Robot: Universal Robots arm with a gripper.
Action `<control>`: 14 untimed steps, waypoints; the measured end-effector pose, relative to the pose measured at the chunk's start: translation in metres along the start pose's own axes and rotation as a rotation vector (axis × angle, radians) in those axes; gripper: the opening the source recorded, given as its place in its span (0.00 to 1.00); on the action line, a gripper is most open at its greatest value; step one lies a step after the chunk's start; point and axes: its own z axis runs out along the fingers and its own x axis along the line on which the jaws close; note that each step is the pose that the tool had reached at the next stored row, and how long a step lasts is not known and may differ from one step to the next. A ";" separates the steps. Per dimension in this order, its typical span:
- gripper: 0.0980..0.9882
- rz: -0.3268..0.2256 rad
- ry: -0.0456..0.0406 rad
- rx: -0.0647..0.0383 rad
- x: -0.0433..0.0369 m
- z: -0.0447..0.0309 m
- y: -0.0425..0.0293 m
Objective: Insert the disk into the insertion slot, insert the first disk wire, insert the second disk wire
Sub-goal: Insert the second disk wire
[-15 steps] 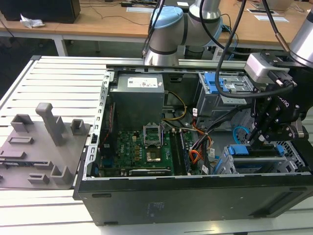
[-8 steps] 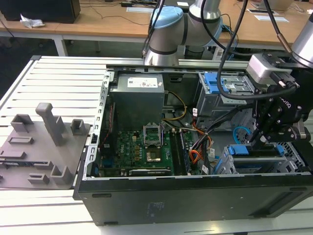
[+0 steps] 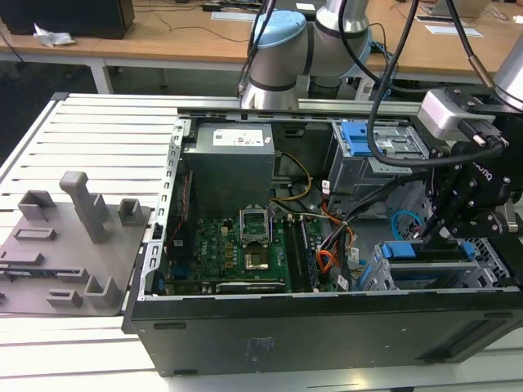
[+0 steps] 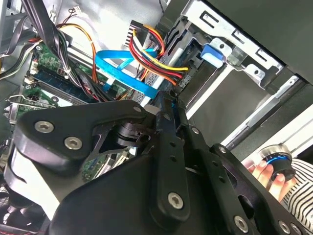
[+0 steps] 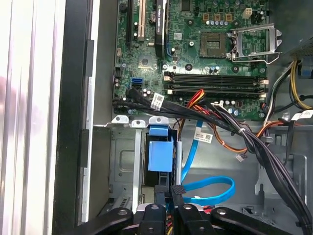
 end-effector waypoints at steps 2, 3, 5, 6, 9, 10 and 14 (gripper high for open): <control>0.07 0.000 -0.0013 0.000 0.0001 -0.0001 -0.0012; 0.07 0.000 -0.0021 -0.001 0.0001 -0.0001 -0.0014; 0.07 0.000 -0.0025 -0.001 0.0008 0.0003 -0.0015; 0.07 0.000 -0.0024 -0.001 0.0012 0.0004 -0.0015; 0.07 0.000 -0.0023 -0.001 0.0031 0.0014 -0.0016; 0.07 0.000 -0.0025 -0.001 0.0038 0.0020 -0.0015; 0.07 -0.001 -0.0113 0.000 0.0043 0.0017 -0.0015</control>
